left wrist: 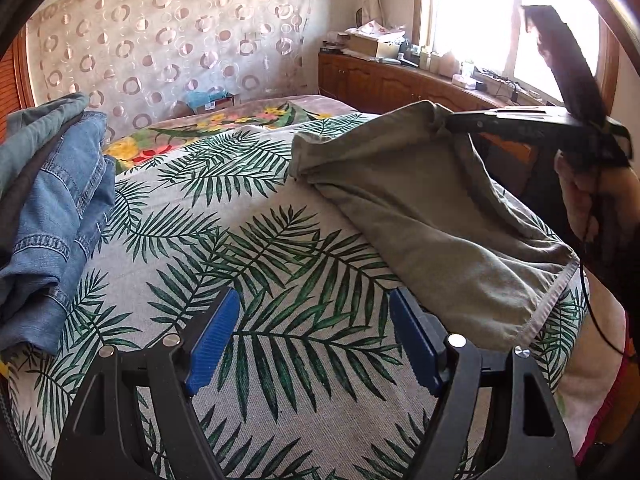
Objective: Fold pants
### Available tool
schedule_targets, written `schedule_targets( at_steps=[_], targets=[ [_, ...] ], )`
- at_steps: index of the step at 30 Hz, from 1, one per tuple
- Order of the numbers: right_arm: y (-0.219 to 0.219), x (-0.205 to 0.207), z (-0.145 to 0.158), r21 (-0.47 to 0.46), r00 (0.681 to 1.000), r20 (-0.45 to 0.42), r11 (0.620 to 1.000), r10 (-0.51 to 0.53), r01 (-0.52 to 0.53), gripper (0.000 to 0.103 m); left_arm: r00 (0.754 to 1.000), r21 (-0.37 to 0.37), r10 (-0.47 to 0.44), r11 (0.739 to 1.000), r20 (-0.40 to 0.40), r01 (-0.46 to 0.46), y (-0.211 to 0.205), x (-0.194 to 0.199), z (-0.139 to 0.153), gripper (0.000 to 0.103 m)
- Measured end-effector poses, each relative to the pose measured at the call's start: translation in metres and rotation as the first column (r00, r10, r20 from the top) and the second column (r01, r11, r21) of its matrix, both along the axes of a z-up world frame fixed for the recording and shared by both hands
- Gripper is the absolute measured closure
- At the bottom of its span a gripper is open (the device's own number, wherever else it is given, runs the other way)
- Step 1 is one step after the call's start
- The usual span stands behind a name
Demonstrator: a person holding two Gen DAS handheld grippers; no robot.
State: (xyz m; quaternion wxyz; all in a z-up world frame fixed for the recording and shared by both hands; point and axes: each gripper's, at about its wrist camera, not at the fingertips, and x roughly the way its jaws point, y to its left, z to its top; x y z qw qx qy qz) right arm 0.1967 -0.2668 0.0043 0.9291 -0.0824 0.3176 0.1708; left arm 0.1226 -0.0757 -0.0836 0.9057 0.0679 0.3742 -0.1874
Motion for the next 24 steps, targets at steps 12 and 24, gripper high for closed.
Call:
schedule_targets(
  at_steps=[12,24],
  targets=[
    [-0.028,0.049,-0.023,-0.048,0.981,-0.057,0.982,-0.184,0.182,0.099,1.0,0.004,-0.013,1.0,-0.002,0.013,-0.006,-0.003,-0.003,0.025],
    [-0.019,0.045,-0.021,0.024,0.986,-0.089,0.99,-0.138,0.141,0.071,1.0,0.012,-0.017,1.0,-0.002,0.017,-0.014,0.006,-0.003,0.025]
  ],
)
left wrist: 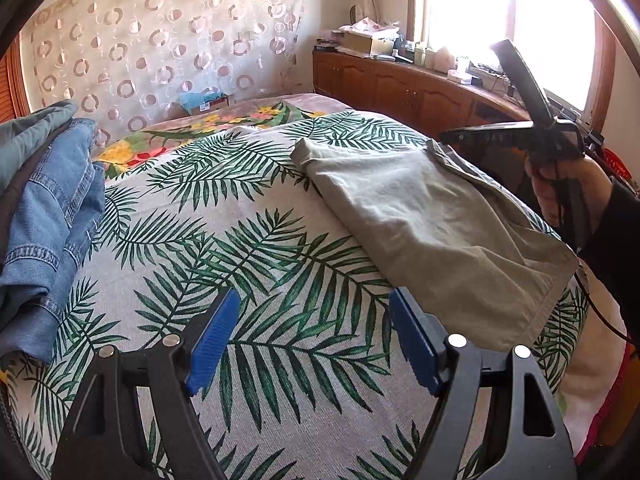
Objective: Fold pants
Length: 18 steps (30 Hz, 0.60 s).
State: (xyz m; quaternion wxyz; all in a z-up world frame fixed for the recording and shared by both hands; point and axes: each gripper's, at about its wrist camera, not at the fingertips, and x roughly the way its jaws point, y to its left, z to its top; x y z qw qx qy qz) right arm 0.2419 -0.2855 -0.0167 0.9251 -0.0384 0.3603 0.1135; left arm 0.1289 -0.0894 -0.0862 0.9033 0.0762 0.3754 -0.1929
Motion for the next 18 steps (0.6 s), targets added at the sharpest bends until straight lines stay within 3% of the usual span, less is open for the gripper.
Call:
schedule_targets(
  at_steps=[6,7,8,18],
  targets=[
    [0.004,0.017,-0.02,-0.063,0.999,-0.054,0.998,0.004,-0.007,0.073,1.0,0.018,-0.008,1.0,0.005,0.008,-0.007,0.006,0.002,0.025],
    [0.003,0.018,-0.018,-0.073,0.998,-0.056,0.997,0.001,-0.006,0.082,1.0,0.018,-0.01,1.0,0.007,0.01,-0.007,0.007,0.002,0.025],
    [0.004,0.018,-0.018,-0.083,0.998,-0.06,0.996,0.011,-0.016,0.097,1.0,0.018,-0.011,1.0,0.008,0.011,-0.007,0.007,0.003,0.025],
    [-0.014,0.022,-0.006,-0.086,0.999,-0.021,0.995,-0.044,0.042,0.097,1.0,0.022,-0.02,1.0,0.013,0.02,-0.013,0.012,0.004,0.025]
  ],
)
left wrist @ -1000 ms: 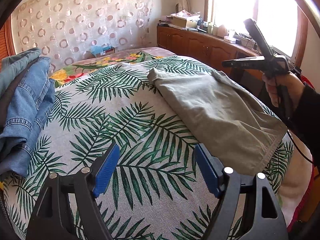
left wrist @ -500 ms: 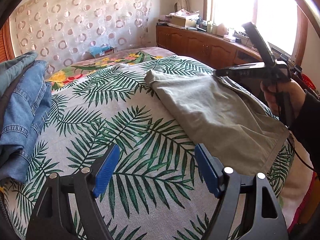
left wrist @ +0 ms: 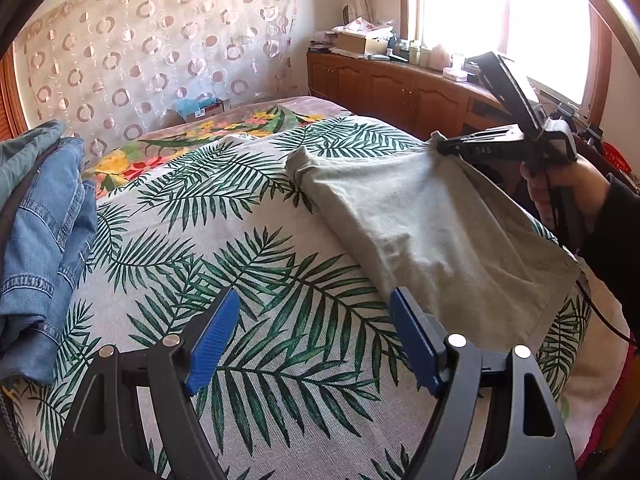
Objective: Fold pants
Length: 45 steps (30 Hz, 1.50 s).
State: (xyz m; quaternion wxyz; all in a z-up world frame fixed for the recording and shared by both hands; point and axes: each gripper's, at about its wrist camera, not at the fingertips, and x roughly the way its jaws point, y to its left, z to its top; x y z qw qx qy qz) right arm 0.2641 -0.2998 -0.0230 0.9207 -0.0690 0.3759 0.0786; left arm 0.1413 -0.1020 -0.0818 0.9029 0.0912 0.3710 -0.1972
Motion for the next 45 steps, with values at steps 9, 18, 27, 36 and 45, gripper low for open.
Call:
schedule_targets(
  at_steps=[9,18,27,36,45],
  targets=[
    [-0.003,-0.004,0.0,0.012,0.998,0.004,0.998,-0.057,0.057,0.088,1.0,0.003,0.008,1.0,-0.003,-0.008,0.0,0.005,0.0,0.025],
    [0.007,-0.042,-0.014,0.024,0.995,-0.074,0.998,0.06,-0.058,0.088,1.0,0.005,-0.002,1.0,-0.001,0.002,-0.004,0.003,0.0,0.025],
    [-0.018,-0.064,-0.012,0.037,0.998,-0.06,0.999,0.03,-0.027,0.102,1.0,0.005,-0.004,1.0,-0.004,0.004,-0.007,0.004,-0.001,0.025],
    [-0.013,-0.057,-0.008,0.104,1.0,-0.014,0.994,0.012,-0.011,0.071,1.0,0.007,0.011,1.0,0.019,-0.011,-0.013,0.026,0.001,0.025],
    [-0.021,-0.028,-0.023,0.151,0.999,-0.044,0.988,0.031,-0.024,0.064,0.999,0.027,0.032,0.999,-0.021,-0.031,-0.023,0.089,-0.004,0.025]
  ],
)
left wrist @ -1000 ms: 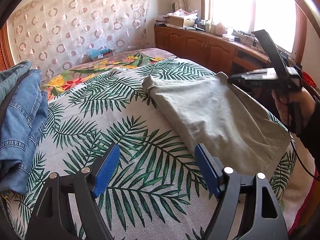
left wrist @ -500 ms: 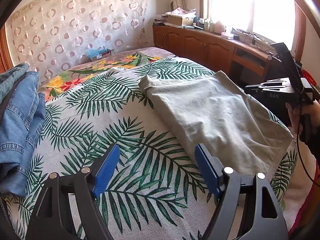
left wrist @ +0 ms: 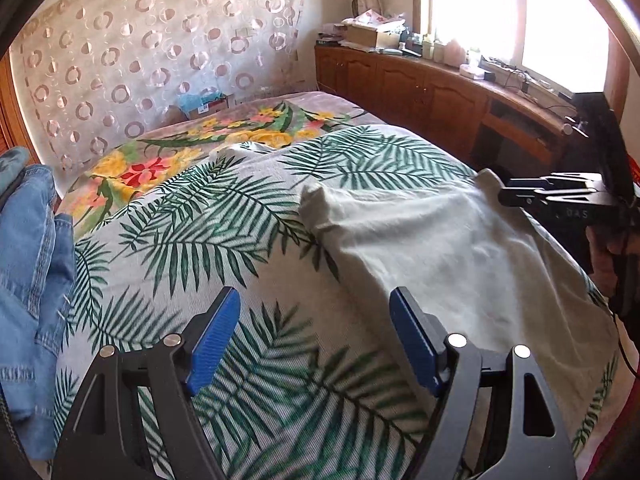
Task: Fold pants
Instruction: 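Grasp the pants end with the left gripper while the right gripper pinches the other corner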
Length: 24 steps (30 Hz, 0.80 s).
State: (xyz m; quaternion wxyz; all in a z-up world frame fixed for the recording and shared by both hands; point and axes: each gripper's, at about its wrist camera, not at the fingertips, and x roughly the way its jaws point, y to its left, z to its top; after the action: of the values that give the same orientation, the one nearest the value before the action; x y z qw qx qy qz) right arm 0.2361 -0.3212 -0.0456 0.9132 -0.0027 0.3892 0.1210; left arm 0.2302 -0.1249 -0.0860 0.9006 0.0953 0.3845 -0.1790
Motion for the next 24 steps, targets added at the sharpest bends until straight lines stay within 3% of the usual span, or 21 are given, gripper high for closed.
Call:
schedule_targets(
  at_steps=[13,20,24],
  targets=[
    [-0.003,0.013,-0.002,0.03,1.0,-0.027,1.0,0.004,-0.004,0.064,0.994,-0.088,-0.008,0.996,-0.113,-0.002,-0.017,0.063,-0.011,0.043],
    [0.003,0.022,-0.003,0.028,1.0,-0.024,1.0,0.014,-0.013,0.065,0.991,-0.074,-0.01,0.997,-0.136,0.0,-0.023,0.072,-0.019,0.048],
    [0.006,0.025,-0.004,0.025,0.999,-0.03,1.0,0.02,-0.019,0.07,0.99,-0.07,-0.01,0.998,-0.143,0.0,-0.027,0.075,-0.021,0.049]
  ],
)
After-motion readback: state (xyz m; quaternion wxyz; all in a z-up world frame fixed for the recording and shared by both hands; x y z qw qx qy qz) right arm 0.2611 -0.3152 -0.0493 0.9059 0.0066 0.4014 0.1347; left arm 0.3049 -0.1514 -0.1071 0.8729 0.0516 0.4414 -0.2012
